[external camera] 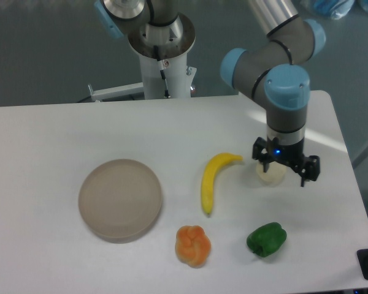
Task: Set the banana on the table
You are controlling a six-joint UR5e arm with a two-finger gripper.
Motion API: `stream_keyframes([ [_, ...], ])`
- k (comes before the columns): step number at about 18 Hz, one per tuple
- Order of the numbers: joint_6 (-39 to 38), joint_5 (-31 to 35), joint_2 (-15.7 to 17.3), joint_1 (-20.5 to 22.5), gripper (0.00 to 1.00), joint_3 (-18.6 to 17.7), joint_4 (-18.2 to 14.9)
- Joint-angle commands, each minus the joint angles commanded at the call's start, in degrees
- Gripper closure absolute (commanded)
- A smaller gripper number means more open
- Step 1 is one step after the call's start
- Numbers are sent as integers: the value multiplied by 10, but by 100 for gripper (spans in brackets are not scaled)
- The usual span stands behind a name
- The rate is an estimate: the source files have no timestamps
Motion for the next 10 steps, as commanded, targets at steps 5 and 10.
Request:
stream_keyframes([
  [5, 4, 0, -11, -3, 0, 14, 0],
  [10, 4, -1, -12, -3, 0, 18, 0],
])
